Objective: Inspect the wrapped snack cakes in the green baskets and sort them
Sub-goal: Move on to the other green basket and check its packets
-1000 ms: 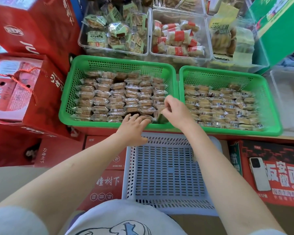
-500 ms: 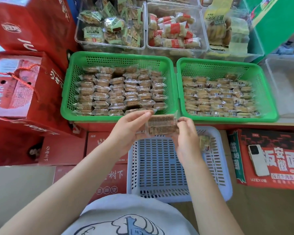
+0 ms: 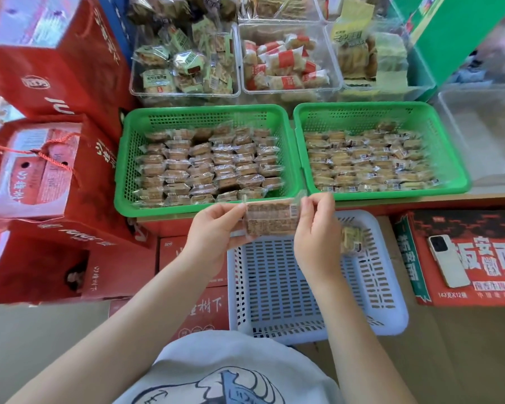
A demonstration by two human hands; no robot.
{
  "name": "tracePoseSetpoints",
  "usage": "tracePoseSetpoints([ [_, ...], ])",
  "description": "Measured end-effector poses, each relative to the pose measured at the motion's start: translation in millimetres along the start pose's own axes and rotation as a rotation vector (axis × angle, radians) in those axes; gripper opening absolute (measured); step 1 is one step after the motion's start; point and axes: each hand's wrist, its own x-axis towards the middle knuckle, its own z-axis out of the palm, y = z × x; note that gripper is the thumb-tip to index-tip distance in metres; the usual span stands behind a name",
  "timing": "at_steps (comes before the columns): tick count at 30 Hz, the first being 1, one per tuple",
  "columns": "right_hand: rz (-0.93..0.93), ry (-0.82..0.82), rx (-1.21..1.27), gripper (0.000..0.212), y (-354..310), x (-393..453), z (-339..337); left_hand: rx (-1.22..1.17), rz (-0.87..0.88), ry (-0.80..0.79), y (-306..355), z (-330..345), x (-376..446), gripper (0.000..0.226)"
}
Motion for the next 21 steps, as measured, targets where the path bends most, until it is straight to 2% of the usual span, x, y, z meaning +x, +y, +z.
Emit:
tracePoseSetpoints([
  [3,-0.050,0.014,-0.031,0.025,-4,-1,-1,0.079,0.042,0.031,-1,2,-5,0.020],
  [5,-0.003,0.005,0.004,0.024,-6,0,-2,0.149,0.109,0.040,0,3,-8,0.021],
  [7,0.133,-0.014,0.067,0.025,-9,3,-1,0.187,0.185,0.021,1,5,-10,0.019],
  [9,0.308,-0.063,0.174,0.036,-10,6,-1,0.168,0.212,-0.013,1,6,-10,0.018],
  [11,0.500,-0.111,0.406,0.042,-7,8,-1,0.123,0.165,-0.085,6,5,-11,0.013],
  [13,0.620,-0.083,0.593,0.033,-3,9,-2,0.014,0.067,-0.245,13,1,-11,0.007],
  [16,0.621,-0.021,0.584,0.025,-1,11,-3,-0.043,-0.021,-0.449,19,-8,-10,0.024],
  [21,0.587,0.013,0.566,0.028,4,22,-7,-0.028,0.019,-0.323,15,-16,-3,0.013],
])
